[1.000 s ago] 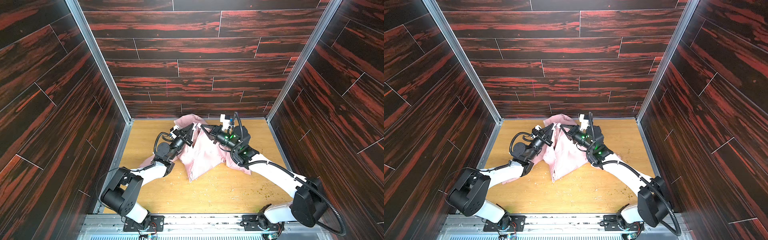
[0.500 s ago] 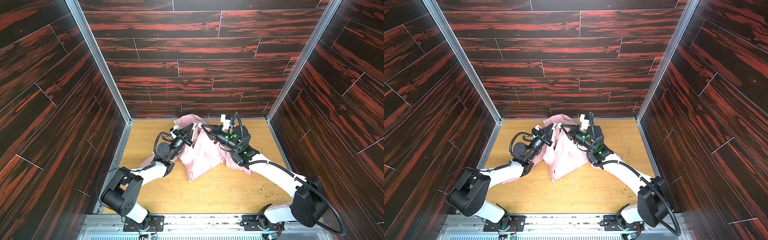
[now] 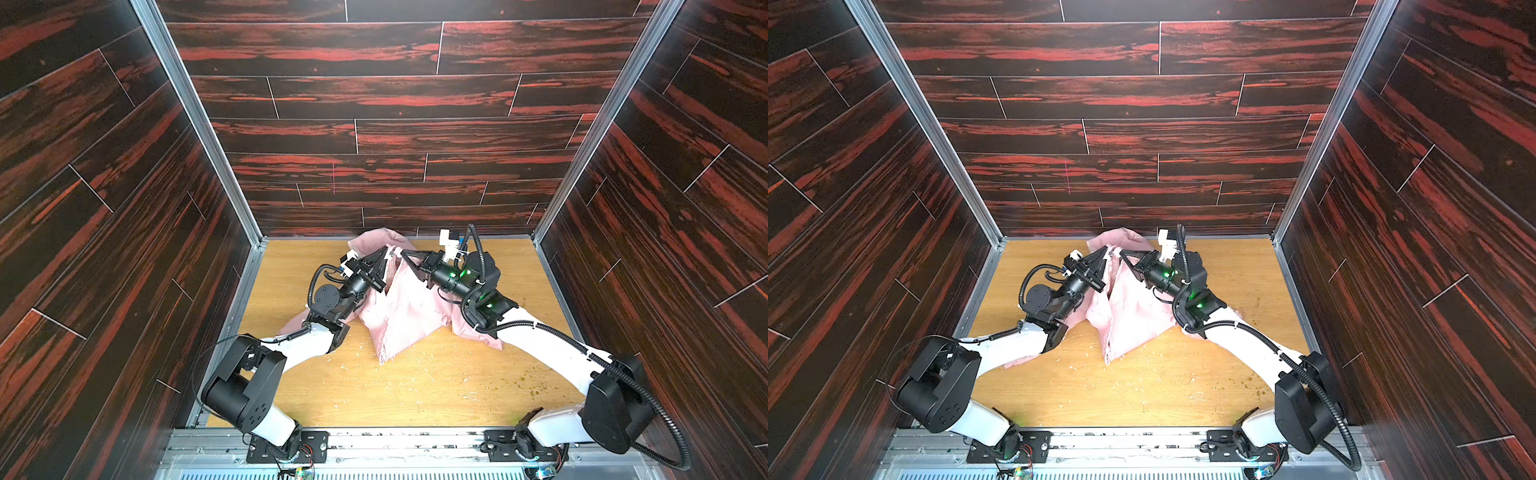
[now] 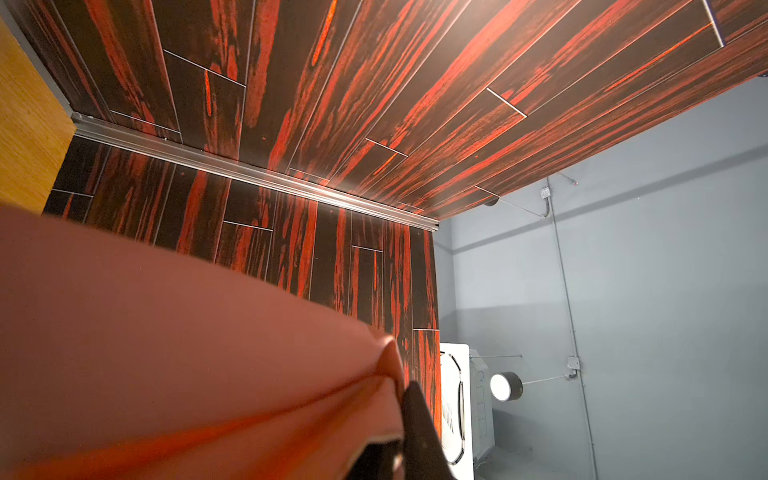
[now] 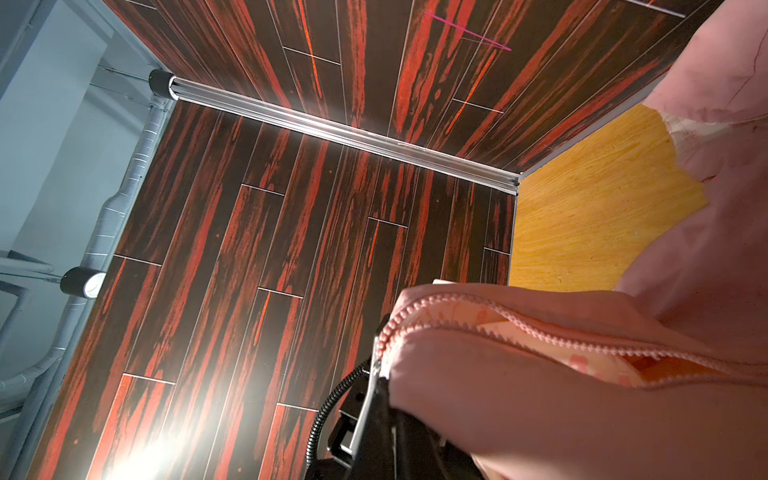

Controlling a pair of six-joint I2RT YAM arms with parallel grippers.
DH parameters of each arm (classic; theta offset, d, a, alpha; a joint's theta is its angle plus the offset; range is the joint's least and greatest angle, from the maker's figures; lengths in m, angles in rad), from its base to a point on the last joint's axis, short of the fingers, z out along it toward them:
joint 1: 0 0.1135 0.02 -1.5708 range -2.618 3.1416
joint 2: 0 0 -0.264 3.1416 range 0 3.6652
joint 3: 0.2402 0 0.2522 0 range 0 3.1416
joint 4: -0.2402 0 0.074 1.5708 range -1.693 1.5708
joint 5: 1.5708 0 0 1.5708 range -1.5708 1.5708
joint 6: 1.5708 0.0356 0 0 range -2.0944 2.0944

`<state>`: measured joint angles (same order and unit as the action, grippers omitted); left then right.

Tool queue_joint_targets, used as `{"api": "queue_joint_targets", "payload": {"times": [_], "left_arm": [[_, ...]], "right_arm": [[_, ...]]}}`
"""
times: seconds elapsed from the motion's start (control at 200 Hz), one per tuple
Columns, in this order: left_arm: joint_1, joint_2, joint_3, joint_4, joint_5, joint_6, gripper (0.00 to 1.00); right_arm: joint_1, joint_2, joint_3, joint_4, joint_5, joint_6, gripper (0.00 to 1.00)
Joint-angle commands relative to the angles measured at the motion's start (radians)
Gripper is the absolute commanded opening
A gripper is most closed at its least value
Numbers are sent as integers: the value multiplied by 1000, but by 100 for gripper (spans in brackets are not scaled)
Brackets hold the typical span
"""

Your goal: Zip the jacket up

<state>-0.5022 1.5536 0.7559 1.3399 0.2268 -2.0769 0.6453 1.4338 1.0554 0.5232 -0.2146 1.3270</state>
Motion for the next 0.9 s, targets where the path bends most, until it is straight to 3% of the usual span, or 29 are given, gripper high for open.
{"api": "queue_joint_targets", "payload": {"times": [0.0, 0.892], "left_arm": [[-7, -10, 30, 70, 3, -97, 0], [-14, -4, 24, 70, 4, -97, 0]], "right_arm": [[6, 19, 22, 29, -9, 0, 0], [-1, 11, 51, -14, 9, -21, 0]]}}
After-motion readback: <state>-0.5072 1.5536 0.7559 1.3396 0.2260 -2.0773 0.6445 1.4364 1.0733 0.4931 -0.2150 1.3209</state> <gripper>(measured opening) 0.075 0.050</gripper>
